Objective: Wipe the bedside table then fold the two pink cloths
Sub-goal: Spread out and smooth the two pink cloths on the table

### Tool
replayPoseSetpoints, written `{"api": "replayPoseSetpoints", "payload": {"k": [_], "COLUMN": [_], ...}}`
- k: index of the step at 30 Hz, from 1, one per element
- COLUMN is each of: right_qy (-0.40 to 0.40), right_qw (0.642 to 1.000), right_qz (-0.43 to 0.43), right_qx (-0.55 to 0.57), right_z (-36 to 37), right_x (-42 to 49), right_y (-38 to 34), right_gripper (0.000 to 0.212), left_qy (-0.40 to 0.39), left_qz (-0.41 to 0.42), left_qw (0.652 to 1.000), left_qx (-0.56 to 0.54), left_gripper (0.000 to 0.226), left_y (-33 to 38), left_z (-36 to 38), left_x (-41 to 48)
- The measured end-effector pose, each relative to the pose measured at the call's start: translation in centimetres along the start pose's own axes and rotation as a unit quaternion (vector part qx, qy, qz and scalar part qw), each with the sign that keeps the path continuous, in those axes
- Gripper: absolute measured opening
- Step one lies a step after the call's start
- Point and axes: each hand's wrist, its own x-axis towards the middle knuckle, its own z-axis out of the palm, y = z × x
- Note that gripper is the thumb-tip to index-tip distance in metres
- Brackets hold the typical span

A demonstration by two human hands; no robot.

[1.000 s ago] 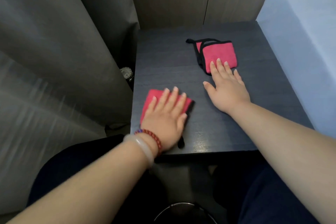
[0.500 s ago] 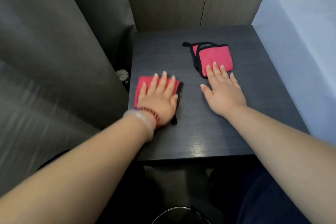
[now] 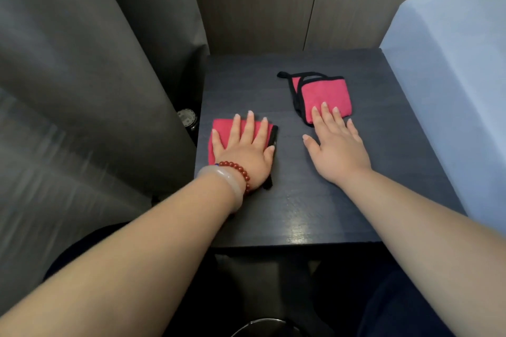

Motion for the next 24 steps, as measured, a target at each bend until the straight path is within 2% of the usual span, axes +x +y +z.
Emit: {"api": "replayPoseSetpoints", "payload": {"k": [2,6,10,12,14,16,18,20,24], "right_qy": [-0.001,0.004,0.0,-0.001,-0.002,0.0,-0.001,0.0,0.002], "right_qw": [1.0,1.0,1.0,1.0,1.0,1.0,1.0,1.0,1.0], "right_qz": [-0.001,0.0,0.001,0.002,0.0,-0.002,0.0,0.001,0.0], "right_qx": [0.004,0.021,0.021,0.021,0.02,0.018,0.019,0.017,0.018], "right_z": [0.1,-0.1,-0.3,-0.3,-0.2,-0.1,0.0,-0.1,-0.1], "right_x": [0.0,0.1,0.1,0.1,0.2,0.2,0.2,0.1,0.2], "right_y": [0.0,0.0,-0.1,-0.1,0.0,0.0,0.1,0.1,0.0], "right_gripper": [0.061,0.056,0.055,0.056,0.056,0.056,0.056,0.057,0.057], "left_qy": [0.0,0.075,0.065,0.065,0.082,0.019,-0.013,0.0,0.065], "left_qz": [0.014,0.175,0.272,0.246,0.174,0.058,-0.01,0.015,0.186], "left_qw": [1.0,0.981,0.959,0.966,0.98,0.998,1.0,1.0,0.98], "left_qx": [0.014,0.046,0.05,0.042,0.043,0.018,0.011,0.015,0.038], "left_gripper": [0.06,0.062,0.057,0.053,0.052,0.053,0.056,0.061,0.062], "left_y": [0.5,1.7,0.9,0.2,-1.4,-2.8,-2.6,-0.6,1.7], "left_z": [0.3,4.1,5.9,4.8,3.0,1.0,-0.1,1.1,4.8], "left_x": [-0.6,-10.3,-13.4,-11.6,-8.0,-3.9,-2.1,-4.0,-12.7]}}
